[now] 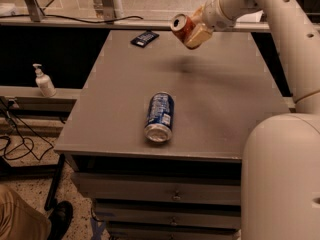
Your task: Move coke can near rxbar blueberry
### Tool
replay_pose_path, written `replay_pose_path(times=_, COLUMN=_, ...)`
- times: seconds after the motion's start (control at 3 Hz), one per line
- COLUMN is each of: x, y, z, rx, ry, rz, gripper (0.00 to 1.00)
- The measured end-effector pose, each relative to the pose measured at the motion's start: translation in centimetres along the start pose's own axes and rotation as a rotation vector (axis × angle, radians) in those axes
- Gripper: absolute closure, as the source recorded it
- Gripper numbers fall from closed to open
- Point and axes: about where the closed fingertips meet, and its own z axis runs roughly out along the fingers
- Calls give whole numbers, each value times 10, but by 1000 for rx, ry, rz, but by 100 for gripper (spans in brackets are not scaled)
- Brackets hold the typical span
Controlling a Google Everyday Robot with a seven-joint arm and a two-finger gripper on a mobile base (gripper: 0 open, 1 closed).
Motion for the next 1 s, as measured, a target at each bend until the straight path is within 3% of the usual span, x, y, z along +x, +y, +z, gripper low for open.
replay_pose_path(times=0.33, x=-13, y=0, z=7, rx=2, ry=-40, rz=2, gripper=100)
replay_pose_path(times=0.67, x=-12, y=0, z=7, rx=1, ry=-37, rz=2, gripper=100)
replay_pose_path(times=1.0, x=-7, y=1, z=7, rx=7, ry=-94, rz=61, gripper=100)
